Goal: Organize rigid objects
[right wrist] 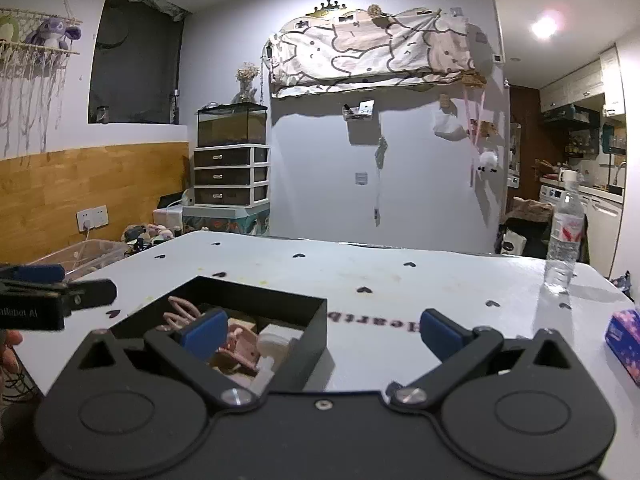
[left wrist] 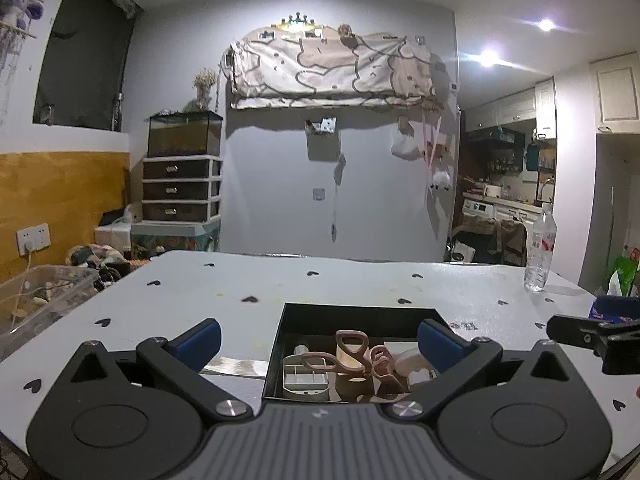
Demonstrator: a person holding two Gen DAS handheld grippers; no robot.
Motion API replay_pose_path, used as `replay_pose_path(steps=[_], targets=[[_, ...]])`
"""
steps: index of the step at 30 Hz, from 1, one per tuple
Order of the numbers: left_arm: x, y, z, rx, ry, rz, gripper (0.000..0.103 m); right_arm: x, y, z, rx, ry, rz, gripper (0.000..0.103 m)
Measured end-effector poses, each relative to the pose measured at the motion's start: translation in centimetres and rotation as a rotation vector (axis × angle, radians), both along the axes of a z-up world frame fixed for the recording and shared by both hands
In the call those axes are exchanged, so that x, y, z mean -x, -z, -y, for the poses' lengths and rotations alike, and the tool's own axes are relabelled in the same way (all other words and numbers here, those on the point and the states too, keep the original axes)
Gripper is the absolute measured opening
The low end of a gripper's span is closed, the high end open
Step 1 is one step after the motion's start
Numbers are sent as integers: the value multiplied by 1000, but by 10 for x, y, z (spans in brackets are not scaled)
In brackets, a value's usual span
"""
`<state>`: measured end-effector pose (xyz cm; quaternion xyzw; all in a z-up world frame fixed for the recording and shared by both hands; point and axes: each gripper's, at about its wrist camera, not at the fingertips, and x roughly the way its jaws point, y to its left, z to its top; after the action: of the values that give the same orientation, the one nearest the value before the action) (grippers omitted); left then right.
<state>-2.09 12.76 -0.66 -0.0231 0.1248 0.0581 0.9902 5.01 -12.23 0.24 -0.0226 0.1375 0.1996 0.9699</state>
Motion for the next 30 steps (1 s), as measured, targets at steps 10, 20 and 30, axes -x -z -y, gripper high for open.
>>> replay_pose_path(steps=[10,20,30], targets=[[16,4,5,-15,12,-21,103,22,3,20,-41,61,19,103],[21,7,13,-32,30,-25,103,32,5,26,-39,86,23,103],[22,7,16,-41,32,-19,103,33,9,28,-32,85,16,103]])
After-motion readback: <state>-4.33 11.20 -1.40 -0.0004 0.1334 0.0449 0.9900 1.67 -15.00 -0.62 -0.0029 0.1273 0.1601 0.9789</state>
